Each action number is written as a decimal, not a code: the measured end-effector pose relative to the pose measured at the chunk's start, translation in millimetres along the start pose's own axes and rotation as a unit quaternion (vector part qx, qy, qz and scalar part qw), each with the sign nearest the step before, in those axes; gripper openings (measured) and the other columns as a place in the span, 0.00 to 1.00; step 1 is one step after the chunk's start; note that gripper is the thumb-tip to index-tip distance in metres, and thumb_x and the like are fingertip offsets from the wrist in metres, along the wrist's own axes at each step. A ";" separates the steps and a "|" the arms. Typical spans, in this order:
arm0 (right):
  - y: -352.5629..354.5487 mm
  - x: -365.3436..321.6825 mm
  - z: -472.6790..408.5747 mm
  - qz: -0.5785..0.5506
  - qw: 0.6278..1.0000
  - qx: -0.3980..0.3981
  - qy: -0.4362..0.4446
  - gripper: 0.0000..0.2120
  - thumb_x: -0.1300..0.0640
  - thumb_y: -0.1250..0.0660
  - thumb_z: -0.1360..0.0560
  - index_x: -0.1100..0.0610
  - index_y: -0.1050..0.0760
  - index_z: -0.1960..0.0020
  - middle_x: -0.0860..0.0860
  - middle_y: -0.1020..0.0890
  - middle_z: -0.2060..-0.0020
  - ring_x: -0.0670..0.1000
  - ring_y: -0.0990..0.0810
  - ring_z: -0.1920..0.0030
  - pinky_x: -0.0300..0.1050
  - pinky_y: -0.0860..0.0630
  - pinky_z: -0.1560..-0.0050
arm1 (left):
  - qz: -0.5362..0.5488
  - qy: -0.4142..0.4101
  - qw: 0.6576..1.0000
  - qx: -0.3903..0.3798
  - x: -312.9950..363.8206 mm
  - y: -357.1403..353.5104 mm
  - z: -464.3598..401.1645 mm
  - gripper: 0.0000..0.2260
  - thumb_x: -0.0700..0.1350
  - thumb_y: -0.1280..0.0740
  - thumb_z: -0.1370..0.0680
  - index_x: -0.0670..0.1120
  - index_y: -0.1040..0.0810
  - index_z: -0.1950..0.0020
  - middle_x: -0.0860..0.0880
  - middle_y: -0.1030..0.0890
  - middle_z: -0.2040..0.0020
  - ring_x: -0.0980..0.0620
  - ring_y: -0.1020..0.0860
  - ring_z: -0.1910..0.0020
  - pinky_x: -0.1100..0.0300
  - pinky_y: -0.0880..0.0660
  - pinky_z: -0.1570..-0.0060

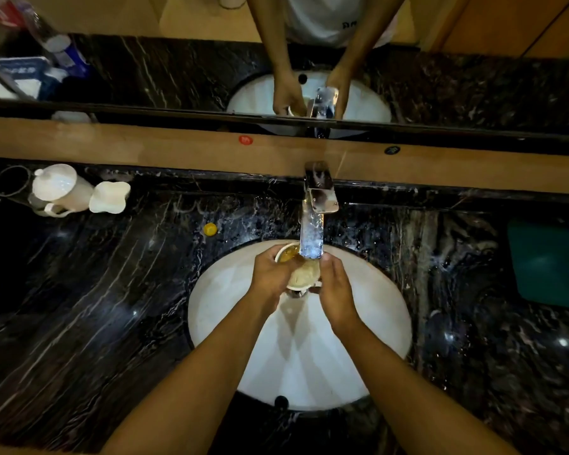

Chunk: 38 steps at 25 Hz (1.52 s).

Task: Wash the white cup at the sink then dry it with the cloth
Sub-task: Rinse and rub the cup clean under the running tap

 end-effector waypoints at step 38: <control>-13.5 35.6 -16.6 0.084 0.996 0.001 -0.025 0.16 0.65 0.35 0.23 0.51 0.28 0.39 0.52 0.17 0.48 0.50 0.17 0.50 0.48 0.19 0.49 | 0.071 0.051 0.995 0.050 -40.4 -2.7 -7.4 0.08 0.38 0.36 0.17 0.47 0.18 0.45 0.39 0.15 0.46 0.41 0.15 0.52 0.49 0.16 0.63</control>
Point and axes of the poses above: each hand's wrist, its own z-axis away from the middle knuckle, its own y-axis out of the back of the hand, x = y × z, the point moved 3 cm from there along -z, towards the middle knuckle
